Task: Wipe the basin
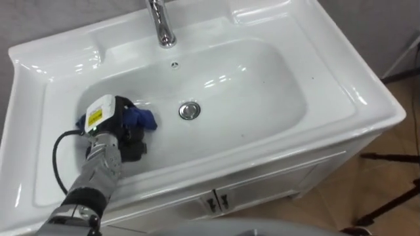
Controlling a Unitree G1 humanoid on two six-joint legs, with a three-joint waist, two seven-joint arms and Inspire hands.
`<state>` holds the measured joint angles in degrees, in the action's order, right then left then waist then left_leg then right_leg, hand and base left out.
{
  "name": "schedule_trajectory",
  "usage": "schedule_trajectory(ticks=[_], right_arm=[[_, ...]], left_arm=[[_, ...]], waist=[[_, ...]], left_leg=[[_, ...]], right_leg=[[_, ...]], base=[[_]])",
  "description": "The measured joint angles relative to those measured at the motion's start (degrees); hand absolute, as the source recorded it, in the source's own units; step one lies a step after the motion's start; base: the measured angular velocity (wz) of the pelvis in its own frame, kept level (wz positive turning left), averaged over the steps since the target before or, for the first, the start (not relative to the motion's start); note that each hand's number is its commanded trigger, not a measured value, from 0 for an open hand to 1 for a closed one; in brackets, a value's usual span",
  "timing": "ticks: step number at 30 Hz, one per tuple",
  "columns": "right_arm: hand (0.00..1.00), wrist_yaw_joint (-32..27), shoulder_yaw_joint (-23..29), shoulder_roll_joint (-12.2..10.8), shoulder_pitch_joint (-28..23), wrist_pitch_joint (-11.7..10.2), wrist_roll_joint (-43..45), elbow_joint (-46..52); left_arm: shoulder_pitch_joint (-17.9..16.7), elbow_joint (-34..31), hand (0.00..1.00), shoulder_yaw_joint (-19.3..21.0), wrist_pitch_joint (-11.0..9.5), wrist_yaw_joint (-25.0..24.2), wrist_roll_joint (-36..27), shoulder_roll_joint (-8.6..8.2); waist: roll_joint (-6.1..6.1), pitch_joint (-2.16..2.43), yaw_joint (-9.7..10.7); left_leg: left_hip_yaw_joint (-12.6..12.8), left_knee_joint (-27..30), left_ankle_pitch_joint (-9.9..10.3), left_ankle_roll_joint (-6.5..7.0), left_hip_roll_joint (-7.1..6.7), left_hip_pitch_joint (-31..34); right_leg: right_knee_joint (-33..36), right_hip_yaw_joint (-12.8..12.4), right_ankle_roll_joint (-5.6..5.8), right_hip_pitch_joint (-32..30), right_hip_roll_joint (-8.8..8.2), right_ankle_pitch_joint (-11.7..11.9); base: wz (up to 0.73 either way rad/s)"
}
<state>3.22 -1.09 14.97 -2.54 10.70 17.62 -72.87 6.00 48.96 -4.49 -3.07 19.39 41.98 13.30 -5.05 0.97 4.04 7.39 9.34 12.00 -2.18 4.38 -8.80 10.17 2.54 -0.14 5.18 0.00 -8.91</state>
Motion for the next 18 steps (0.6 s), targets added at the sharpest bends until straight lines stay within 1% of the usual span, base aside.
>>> schedule_trajectory(ticks=[4, 10, 13, 16, 18], right_arm=[[0.0, 0.01, 0.17, -0.02, 0.25, -0.86, -0.32, 0.07], [0.0, 0.01, 0.19, -0.05, 0.23, -1.46, -0.93, 0.52], [0.0, -0.04, 0.2, -0.31, 0.22, -1.55, -2.12, 0.49], [0.0, -0.07, 0.15, -0.52, 0.12, -1.58, -2.59, 0.41], [0.0, 0.01, 0.02, -0.8, -0.61, -1.43, -3.69, 0.32]], left_arm=[[-0.3, -0.5, 1.0, -0.21, 0.0, -0.47, 0.49, -0.01], [-0.98, 0.26, 1.0, -0.22, 0.01, -0.37, 3.82, -0.32], [-0.89, 0.34, 1.0, -0.24, 0.07, -0.21, 3.84, -0.58], [-0.8, -0.24, 1.0, -0.26, 1.36, -0.26, 3.84, -1.04], [-0.87, -0.25, 1.0, -0.65, 2.17, -0.3, 4.27, -1.12]], waist=[[-0.24, -0.04, 0.41], [-0.27, -0.18, 0.53], [0.1, -0.36, 0.69], [0.44, -0.5, 0.9], [1.18, -0.66, 0.93]], left_leg=[[-1.06, -0.05, -0.12, -0.2, 0.0, -0.02], [-1.05, -0.73, -0.12, -0.2, -0.01, -1.83], [-1.28, -0.73, -0.12, -0.2, -0.08, -2.03], [-1.32, -0.75, -0.12, -0.21, -0.08, -2.28], [-1.3, -0.82, -0.12, -0.2, -0.11, -3.26]], right_leg=[[-0.51, 0.77, -0.05, 0.69, 0.02, -0.03], [-0.48, 0.57, -0.16, 1.62, 0.05, -0.52], [-0.18, 0.6, -0.15, 1.8, 0.02, -0.94], [-0.29, 0.57, -0.13, 2.13, 0.05, -0.99], [-0.23, 0.55, -0.14, 2.96, 0.01, -1.27]], base=[[0.14], [-0.02], [0.06], [0.01], [0.0]])
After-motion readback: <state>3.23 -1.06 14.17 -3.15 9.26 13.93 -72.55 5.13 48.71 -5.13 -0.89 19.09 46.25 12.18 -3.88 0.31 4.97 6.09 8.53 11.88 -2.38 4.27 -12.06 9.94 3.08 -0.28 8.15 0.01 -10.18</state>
